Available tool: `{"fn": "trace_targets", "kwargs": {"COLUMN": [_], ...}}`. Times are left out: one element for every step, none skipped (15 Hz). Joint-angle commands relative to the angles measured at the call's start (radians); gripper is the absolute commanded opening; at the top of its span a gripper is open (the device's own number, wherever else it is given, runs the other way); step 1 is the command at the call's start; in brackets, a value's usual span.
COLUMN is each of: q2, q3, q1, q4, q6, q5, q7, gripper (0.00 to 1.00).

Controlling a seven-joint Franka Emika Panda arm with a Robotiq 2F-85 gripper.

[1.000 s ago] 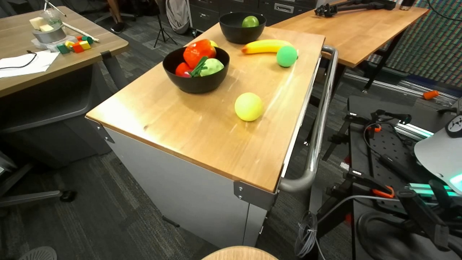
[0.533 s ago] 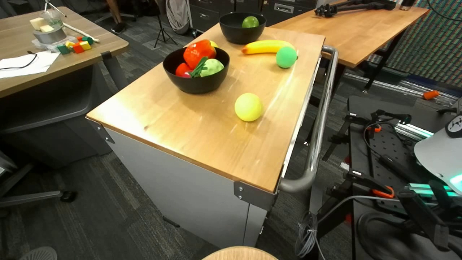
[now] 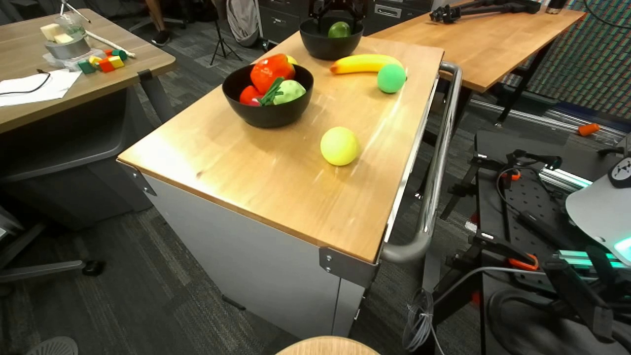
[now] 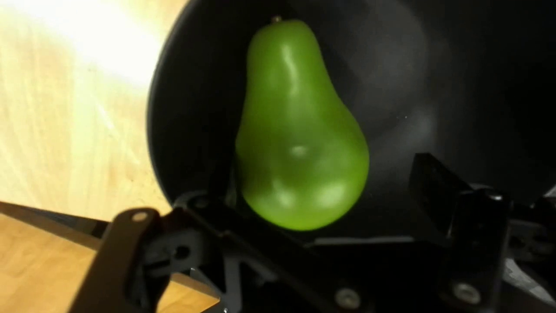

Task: Take one fruit from the left bowl and put it on the table then remove all the fruits from the right and left bowl and put them on the table respectively

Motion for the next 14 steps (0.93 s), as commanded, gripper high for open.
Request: {"fn": "trace_targets", "kwargs": {"q2": [0.023, 0.024, 0.025, 0.024, 0.021, 0.019, 0.019, 0.020, 0.022, 0.019, 0.011, -0.002, -0.022, -0.045], "q3": [-0.008, -0.009, -0.010, -0.011, -0.014, -0.016, -0.021, -0.027, -0.033, -0.036, -0.036, -0.037, -0.030, -0.029], "q1": [0.023, 0.027, 0.031, 0.034, 0.038, 0.041, 0.044, 0.047, 0.050, 0.052, 0.054, 0.058, 0.057, 0.064], "q4": [0.041, 0.041, 0.041, 0.040, 0.036, 0.033, 0.028, 0.026, 0.023, 0.018, 0.011, 0.004, -0.003, -0.014], "q6": [-0.055, -0.062, -0.071, -0.077, -0.080, -0.079, -0.075, -0.068, -0.066, -0.064, -0.060, -0.063, -0.077, -0.077], "q5": [0.043, 0.043, 0.042, 0.041, 0.036, 0.032, 0.023, 0.014, 0.006, 0.003, 0.001, 0.001, 0.017, 0.016], "q7": [-0.009, -0.009, -0.005, -0.004, -0.002, 0.000, 0.003, 0.006, 0.010, 0.011, 0.009, 0.014, 0.010, 0.014], "gripper": [1.00, 0.99, 0.85, 0.74, 0.70, 0.60, 0.52, 0.44, 0.44, 0.44, 0.44, 0.44, 0.44, 0.44]}}
